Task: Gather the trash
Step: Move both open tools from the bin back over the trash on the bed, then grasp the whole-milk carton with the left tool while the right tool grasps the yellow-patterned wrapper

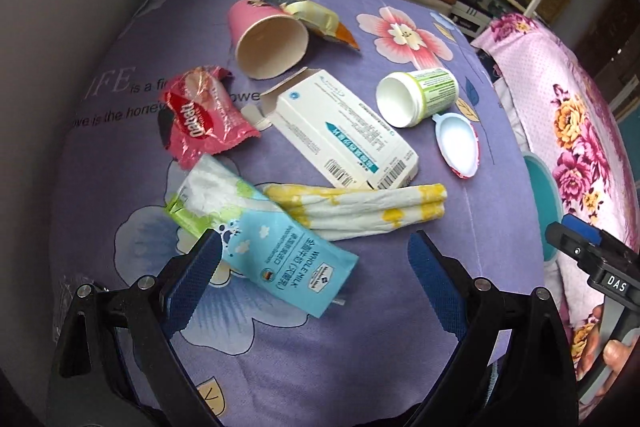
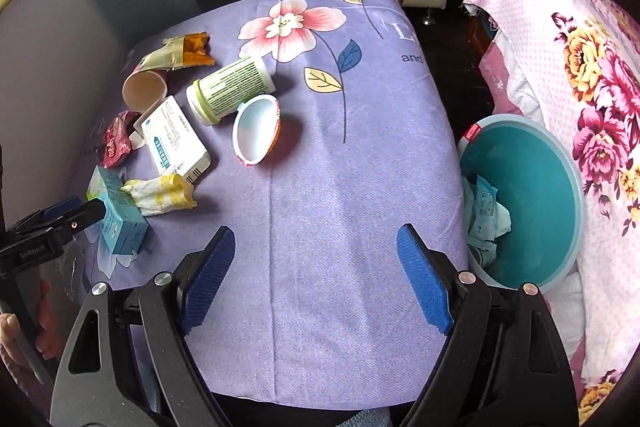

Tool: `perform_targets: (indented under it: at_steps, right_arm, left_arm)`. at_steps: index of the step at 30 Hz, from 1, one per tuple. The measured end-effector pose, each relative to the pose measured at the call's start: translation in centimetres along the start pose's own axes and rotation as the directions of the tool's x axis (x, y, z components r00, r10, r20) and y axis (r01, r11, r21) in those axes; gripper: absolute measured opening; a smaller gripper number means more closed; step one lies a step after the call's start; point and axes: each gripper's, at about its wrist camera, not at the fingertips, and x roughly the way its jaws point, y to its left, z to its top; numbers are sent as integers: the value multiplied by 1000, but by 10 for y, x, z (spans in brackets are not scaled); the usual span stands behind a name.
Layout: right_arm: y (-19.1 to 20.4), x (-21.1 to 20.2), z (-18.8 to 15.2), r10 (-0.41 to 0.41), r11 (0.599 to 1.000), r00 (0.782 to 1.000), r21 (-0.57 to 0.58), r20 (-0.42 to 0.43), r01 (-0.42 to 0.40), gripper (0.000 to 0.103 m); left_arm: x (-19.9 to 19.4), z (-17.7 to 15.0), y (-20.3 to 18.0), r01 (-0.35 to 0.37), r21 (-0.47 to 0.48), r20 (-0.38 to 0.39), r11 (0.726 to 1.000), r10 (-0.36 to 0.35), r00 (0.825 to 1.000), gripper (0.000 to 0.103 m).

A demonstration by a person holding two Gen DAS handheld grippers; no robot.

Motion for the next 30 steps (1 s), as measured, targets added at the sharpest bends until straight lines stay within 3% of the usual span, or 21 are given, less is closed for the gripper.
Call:
perform_targets:
  at_steps: [5,10,19,25,30]
  right_arm:
    - [34,7,5,-9,994,1000,-113,-28,5,79]
    - [60,11,15,-15,985,999,-173,-28,10,79]
    - [113,29,40,13,961,998,-274,-54,-28,79]
    - [152,61,38,28,919,991,-387,-131,-77,79]
    - [170,84,29,28,881,982,-460,-189,-114,79]
  left_arm:
    - [16,-4,35,32,-167,-38,985,-39,999,94]
    - [32,0,37,41,-203,-49,978,-52,997,94]
    - [44,-1,44,12,-65,-88,998,-18,996,94]
    - [33,-4,65,-46,68,-80,997,51,995,94]
    - [30,-3,81,-51,114,-77,992,60,995,94]
